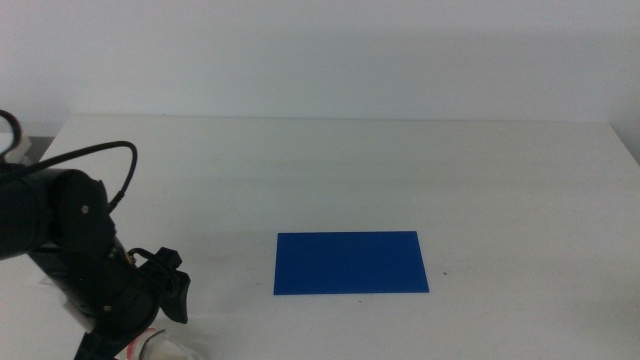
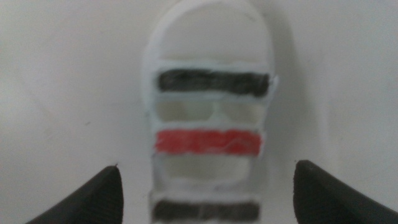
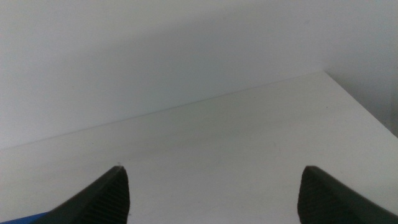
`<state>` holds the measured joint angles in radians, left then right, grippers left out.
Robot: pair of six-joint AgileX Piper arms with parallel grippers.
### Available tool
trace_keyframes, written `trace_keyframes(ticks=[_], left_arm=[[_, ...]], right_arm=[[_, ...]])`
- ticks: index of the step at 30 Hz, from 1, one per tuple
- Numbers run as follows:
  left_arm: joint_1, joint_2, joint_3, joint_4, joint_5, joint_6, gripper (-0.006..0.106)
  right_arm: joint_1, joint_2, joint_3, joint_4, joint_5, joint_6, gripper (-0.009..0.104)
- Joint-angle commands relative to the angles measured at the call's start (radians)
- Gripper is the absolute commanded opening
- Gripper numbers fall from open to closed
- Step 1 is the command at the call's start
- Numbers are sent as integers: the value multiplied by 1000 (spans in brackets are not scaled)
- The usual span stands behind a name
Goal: Use one arm to grab the shoe from the table and place it on the mat.
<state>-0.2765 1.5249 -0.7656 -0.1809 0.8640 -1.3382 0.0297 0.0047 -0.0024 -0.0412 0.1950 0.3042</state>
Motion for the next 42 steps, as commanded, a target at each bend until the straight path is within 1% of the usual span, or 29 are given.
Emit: trace_keyframes(ticks=[1,4,8,10,11,12,15,18,19,22,26,31,35,38,39,42], left_arm=[[-3,21,6,-4,-28,3,93],[-3,41,6,-4,-28,3,89],[-3,58,9,-1,-47,18,78],[-3,63,11,-3,-54,26,71],[-3,65,11,-12,-54,28,64],[-3,65,11,-18,-50,31,54],[-14,60,-21,-30,23,27,31],[-54,64,-100,-2,100,-49,5],[-68,66,-128,0,109,-66,-2],[-123,101,-246,3,134,-114,-2],[-221,217,-447,18,203,-211,-2],[-306,402,-717,16,278,-226,-2],[-354,525,-908,39,357,-236,-2],[-372,580,-985,44,357,-241,-2],[-375,594,-1008,32,357,-241,-2],[-381,624,-1042,32,357,-241,-2]], right_arm=[[2,-5,2,-7,-9,-4,79],[2,-5,2,-7,-9,-4,79],[2,-5,2,-7,-9,-4,79],[2,-5,2,-7,-9,-4,79],[2,-5,2,-7,-9,-4,79],[2,-5,2,-7,-9,-4,79],[2,-5,2,-7,-9,-4,79],[2,-5,2,-7,-9,-4,79],[2,-5,2,-7,-9,-4,79],[2,-5,2,-7,-9,-4,79],[2,-5,2,-7,-9,-4,79],[2,-5,2,-7,-9,-4,79],[2,-5,2,-7,-9,-4,79],[2,-5,2,-7,-9,-4,79],[2,-5,2,-7,-9,-4,79],[2,-5,2,-7,-9,-4,79]])
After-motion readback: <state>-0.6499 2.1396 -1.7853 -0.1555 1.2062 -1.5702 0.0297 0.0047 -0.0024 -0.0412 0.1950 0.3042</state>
